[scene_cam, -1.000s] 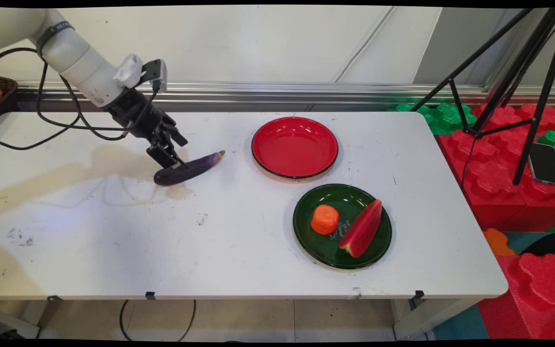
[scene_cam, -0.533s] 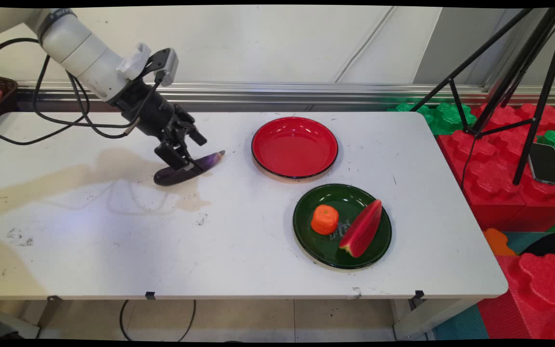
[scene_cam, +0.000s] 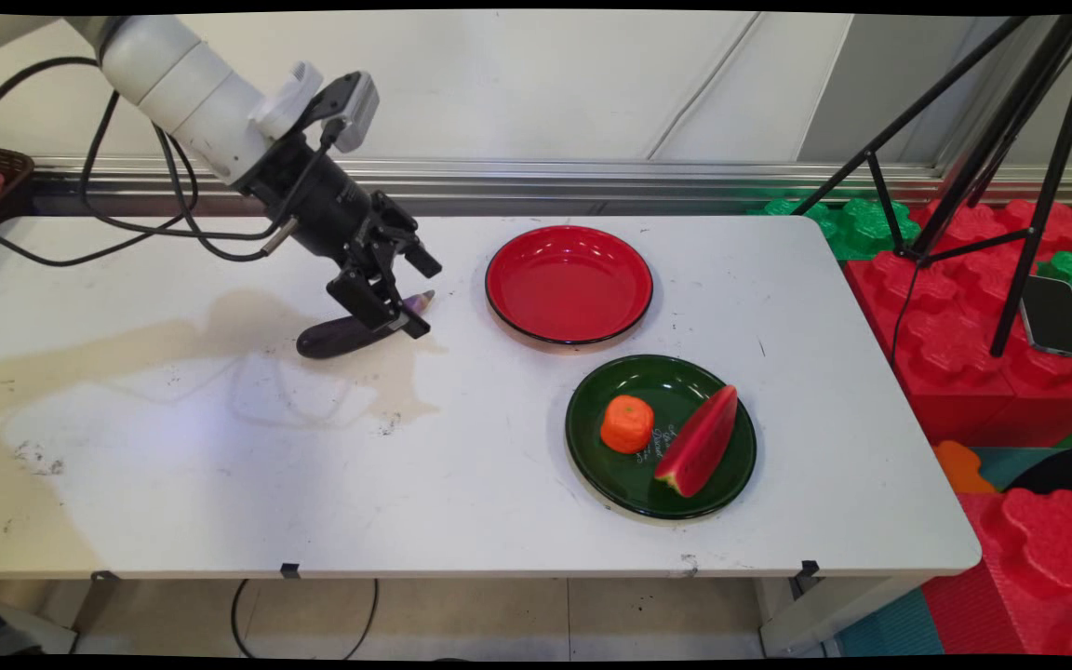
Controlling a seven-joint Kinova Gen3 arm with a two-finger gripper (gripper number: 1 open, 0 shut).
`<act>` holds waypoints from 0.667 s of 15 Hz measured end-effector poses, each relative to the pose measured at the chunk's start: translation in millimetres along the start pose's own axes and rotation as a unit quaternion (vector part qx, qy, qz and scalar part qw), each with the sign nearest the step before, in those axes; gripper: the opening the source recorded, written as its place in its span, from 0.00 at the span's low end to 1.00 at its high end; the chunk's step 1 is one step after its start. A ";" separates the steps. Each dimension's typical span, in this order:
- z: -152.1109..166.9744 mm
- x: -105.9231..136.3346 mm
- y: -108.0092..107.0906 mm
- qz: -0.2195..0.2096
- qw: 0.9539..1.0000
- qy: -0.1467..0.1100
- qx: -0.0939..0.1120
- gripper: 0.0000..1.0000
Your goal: Pick up the mandarin from the green plate
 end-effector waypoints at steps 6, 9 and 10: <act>-12.0 11.6 3.9 0.015 1.000 0.003 -0.007 1.00; -11.0 18.7 4.6 0.024 1.000 0.004 -0.011 1.00; -8.5 21.7 4.8 0.027 1.000 0.004 -0.012 1.00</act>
